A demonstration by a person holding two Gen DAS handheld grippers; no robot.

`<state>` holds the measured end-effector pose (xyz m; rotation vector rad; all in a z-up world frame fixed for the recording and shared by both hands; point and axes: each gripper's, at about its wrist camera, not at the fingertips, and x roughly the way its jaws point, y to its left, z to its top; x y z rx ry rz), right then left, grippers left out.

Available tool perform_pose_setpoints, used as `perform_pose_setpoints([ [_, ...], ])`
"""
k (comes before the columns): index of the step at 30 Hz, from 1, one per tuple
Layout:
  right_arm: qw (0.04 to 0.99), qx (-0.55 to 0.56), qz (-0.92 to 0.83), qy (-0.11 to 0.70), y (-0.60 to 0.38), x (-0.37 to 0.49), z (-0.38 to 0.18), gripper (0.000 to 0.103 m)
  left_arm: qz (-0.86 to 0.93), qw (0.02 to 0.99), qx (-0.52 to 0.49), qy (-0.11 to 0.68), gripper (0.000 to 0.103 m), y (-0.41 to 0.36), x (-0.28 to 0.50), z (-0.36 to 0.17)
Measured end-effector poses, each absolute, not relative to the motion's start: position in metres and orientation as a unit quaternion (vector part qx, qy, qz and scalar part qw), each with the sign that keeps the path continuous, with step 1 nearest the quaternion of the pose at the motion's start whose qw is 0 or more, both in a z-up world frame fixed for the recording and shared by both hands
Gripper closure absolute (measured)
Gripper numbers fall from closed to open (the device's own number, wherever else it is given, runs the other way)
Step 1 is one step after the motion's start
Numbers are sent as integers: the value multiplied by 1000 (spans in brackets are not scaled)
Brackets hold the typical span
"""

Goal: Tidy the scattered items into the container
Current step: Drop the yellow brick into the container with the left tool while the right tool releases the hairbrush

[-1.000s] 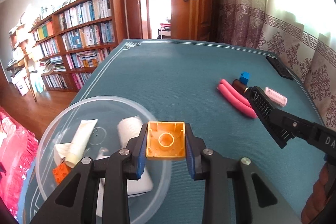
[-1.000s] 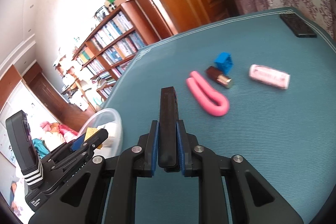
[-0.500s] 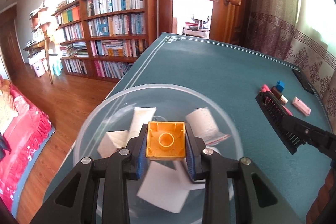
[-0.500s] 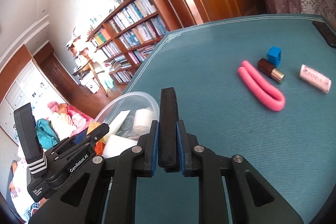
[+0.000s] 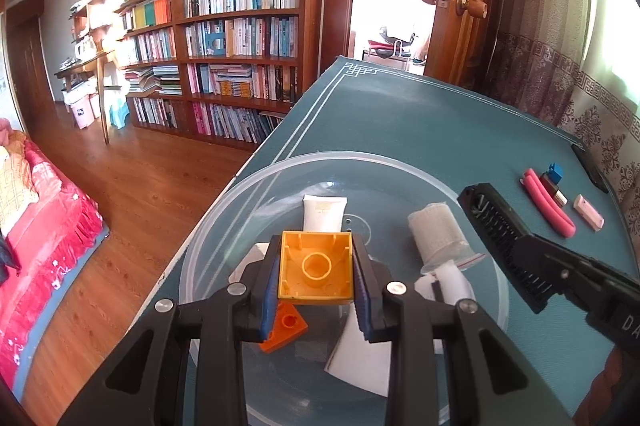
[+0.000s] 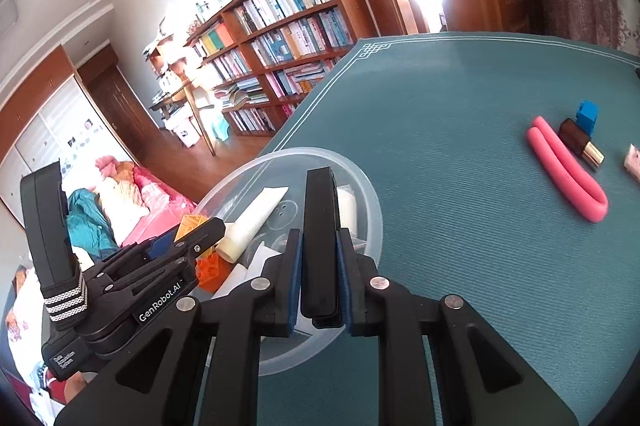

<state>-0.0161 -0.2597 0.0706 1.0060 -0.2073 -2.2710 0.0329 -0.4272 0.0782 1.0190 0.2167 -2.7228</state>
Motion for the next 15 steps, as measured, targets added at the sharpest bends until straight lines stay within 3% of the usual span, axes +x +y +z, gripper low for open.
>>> perform_pose_setpoints([
  [7, 308, 391, -865, -63, -273, -22, 61, 85, -923, 111, 360, 82, 65, -434, 32, 73],
  [11, 306, 386, -869, -55, -274, -24, 59, 85, -923, 114, 356, 88, 30, -437, 34, 73],
  [13, 305, 383, -871, -47, -277, -24, 59, 85, -925, 115, 351, 87, 23, -437, 36, 75],
  [15, 309, 382, -870, -43, -278, -24, 59, 85, -926, 115, 350, 89, 23, -438, 36, 76],
])
